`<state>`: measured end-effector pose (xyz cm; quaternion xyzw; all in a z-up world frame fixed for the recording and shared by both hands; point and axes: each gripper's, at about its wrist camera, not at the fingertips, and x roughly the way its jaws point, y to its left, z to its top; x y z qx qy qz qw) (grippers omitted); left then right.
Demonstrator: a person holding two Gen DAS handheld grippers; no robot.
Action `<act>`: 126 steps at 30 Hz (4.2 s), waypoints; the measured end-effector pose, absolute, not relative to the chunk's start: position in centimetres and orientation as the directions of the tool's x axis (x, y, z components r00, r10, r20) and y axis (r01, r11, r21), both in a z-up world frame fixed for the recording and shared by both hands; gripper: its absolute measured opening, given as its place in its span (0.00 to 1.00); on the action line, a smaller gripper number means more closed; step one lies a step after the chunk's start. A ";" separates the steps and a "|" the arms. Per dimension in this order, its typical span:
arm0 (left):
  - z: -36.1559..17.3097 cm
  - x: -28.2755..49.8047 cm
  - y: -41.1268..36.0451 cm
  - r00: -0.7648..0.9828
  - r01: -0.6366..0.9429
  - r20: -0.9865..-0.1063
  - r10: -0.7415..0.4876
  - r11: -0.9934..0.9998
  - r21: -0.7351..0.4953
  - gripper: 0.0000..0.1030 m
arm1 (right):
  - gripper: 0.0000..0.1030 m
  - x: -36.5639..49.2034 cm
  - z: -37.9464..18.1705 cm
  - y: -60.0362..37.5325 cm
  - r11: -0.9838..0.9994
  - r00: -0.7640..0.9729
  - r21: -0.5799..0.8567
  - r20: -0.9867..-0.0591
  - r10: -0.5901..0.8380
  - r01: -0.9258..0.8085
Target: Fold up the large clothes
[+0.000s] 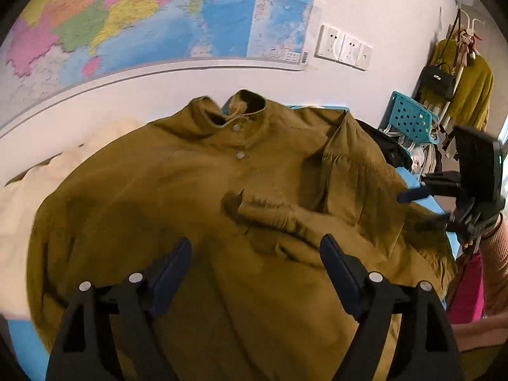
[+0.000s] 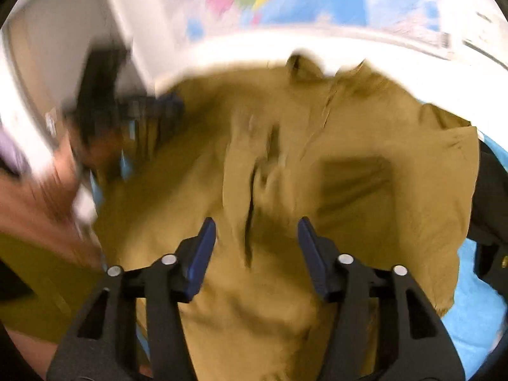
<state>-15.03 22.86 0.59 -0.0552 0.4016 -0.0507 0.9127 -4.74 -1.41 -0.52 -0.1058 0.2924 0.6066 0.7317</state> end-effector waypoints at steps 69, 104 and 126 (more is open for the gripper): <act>-2.7 -18.0 21.4 0.543 0.117 -0.819 -0.187 0.982 -0.147 0.11 | 0.59 5.2 -0.2 -1.0 0.613 0.481 0.107 -0.522 0.705 -0.783; 3.5 -21.1 31.9 0.635 -0.233 -0.747 0.197 0.971 0.058 0.81 | 0.62 -4.8 -1.4 10.9 0.228 0.132 0.107 -0.555 0.821 -0.968; 2.1 -28.9 35.1 0.677 -0.275 -0.732 0.074 0.948 -0.159 0.81 | 0.56 -16.3 -8.1 24.2 -0.132 -0.533 0.628 -0.508 0.677 -0.767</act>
